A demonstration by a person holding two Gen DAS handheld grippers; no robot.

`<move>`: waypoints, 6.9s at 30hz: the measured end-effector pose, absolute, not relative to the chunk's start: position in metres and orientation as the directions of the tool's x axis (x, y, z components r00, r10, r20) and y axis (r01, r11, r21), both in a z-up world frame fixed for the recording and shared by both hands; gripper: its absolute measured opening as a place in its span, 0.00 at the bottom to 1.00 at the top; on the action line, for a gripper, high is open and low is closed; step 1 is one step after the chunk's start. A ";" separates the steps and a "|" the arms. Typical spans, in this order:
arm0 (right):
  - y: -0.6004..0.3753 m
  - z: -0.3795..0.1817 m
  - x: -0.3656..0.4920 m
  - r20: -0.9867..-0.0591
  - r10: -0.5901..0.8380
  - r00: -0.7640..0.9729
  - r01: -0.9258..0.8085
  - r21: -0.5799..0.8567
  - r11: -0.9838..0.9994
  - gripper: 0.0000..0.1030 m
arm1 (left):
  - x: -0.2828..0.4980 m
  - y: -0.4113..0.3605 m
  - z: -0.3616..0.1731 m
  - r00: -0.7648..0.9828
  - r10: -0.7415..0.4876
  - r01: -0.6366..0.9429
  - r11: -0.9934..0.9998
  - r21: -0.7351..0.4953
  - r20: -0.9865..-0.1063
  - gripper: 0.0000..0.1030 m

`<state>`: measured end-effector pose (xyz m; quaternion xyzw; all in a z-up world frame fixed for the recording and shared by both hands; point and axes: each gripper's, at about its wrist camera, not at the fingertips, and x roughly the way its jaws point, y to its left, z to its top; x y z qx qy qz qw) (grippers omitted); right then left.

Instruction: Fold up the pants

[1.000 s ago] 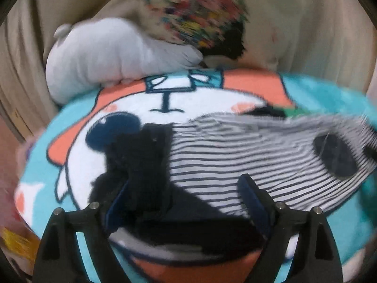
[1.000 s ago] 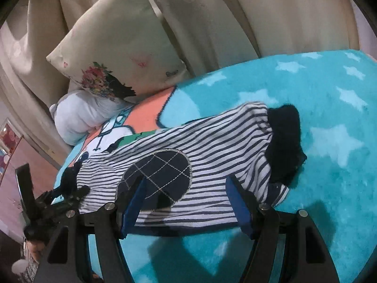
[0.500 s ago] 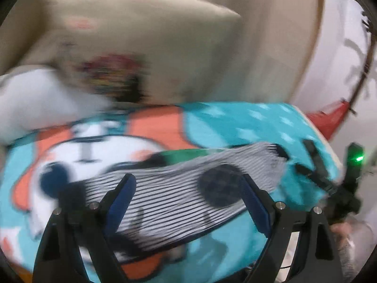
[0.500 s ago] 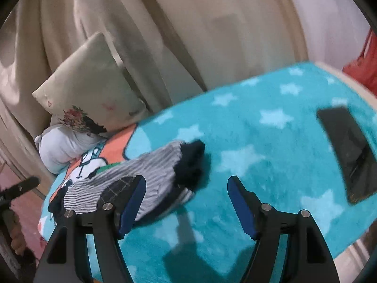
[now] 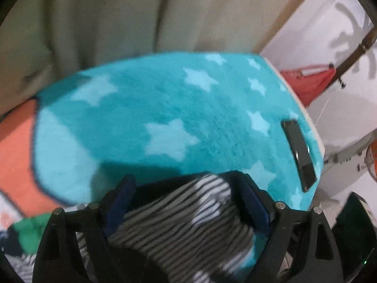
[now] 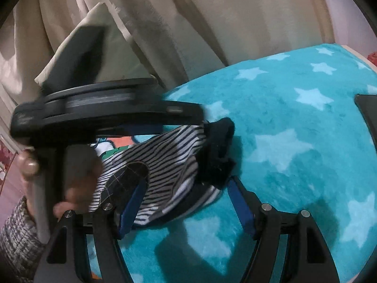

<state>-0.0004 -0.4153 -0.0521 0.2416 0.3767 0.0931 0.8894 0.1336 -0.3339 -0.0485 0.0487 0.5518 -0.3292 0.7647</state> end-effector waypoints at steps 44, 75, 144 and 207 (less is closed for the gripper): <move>-0.228 -0.032 0.062 -0.771 0.394 0.500 -0.240 0.314 0.919 0.49 | -0.022 0.089 -0.025 0.693 -0.059 -0.223 0.930 -0.292 -0.718 0.76; 0.046 -0.048 0.098 -0.929 0.216 0.301 -0.518 0.031 0.855 0.54 | -0.058 0.140 -0.047 0.724 -0.169 -0.188 0.885 -0.427 -0.669 0.60; -0.339 -0.015 0.040 -0.681 0.390 0.620 -0.046 0.466 0.884 0.30 | 0.015 -0.119 -0.052 0.555 -0.251 0.218 0.964 -0.152 -0.793 0.47; -0.310 -0.028 0.135 -0.657 0.423 0.624 -0.067 0.494 0.867 0.51 | 0.099 -0.090 -0.018 0.550 -0.239 0.149 0.971 -0.187 -0.800 0.17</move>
